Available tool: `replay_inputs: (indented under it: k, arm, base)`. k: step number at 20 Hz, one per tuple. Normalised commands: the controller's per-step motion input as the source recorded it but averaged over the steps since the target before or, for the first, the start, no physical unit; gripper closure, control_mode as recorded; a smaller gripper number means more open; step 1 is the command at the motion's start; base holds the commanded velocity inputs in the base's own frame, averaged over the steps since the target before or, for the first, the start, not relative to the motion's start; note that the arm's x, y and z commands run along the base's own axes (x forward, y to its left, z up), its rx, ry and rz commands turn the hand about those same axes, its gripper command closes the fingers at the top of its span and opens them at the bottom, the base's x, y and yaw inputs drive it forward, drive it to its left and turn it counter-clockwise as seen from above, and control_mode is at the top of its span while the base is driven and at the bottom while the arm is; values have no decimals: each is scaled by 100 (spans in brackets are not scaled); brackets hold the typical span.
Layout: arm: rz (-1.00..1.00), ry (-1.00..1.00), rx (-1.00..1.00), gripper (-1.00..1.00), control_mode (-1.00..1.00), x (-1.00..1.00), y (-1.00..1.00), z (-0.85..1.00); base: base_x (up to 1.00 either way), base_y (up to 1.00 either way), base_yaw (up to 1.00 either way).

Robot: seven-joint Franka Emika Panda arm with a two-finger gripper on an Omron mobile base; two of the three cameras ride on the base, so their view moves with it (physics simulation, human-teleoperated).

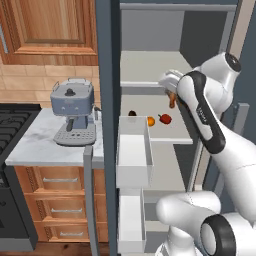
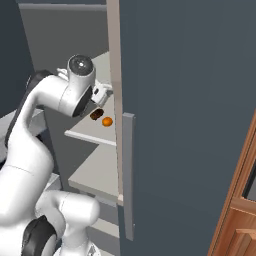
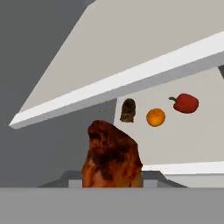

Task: Take the chicken drumstick and tangerine from the highest rack and move them to the second highest rack where the sweet potato and bell pepper are located, to maximize freezer space. Close the freezer door after rearranging.

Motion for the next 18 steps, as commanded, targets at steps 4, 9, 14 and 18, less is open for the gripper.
replay_inputs:
  k: [4,9,14,18]
  arm:
    - [-22,12,0,100,-100,-29,-9,-64]
    - [-19,25,0,100,-100,2,-7,-73]
    - [-8,22,2,100,-100,44,-13,-60]
    - [0,10,1,100,-100,87,-12,-37]
  base:
    - [0,0,0]
    - [0,0,0]
    - [0,0,0]
    - [0,0,0]
